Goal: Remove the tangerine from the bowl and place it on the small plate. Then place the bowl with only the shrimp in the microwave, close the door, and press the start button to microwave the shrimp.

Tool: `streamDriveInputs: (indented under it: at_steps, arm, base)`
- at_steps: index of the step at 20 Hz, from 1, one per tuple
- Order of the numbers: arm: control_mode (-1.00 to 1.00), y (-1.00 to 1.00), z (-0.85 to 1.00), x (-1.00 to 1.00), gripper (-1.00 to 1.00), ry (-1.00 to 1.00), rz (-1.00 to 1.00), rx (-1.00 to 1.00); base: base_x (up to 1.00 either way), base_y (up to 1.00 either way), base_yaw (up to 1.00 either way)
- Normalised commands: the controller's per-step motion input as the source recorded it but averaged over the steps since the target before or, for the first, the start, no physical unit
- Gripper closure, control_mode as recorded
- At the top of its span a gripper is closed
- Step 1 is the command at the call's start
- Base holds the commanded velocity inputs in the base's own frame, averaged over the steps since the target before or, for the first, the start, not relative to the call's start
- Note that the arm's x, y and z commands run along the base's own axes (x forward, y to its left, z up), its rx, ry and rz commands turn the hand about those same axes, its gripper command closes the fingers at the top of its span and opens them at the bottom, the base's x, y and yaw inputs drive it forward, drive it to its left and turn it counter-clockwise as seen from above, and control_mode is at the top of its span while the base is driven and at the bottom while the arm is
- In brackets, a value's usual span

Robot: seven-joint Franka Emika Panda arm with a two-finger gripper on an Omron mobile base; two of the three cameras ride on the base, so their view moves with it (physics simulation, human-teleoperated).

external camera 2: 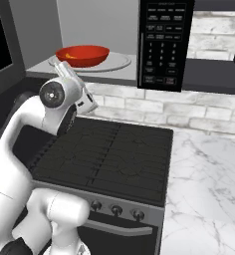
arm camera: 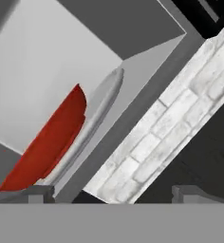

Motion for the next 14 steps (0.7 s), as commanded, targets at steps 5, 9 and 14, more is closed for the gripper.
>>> streamDriveInputs:
  at_steps: [5,9,14]
  arm:
    - [-1.00,0.11,-0.46,-0.24,-1.00,-0.05,-0.23,-0.40]
    - [-1.00,0.00,-0.30,-0.14,-1.00,-0.12,-0.32,-0.36]
    - [-1.00,0.00,-0.01,-0.43,-1.00,-0.16,-0.35,-0.27]
  base:
    - [0.00,0.00,0.00]
    - [0.00,0.00,0.00]
    - [0.00,0.00,0.00]
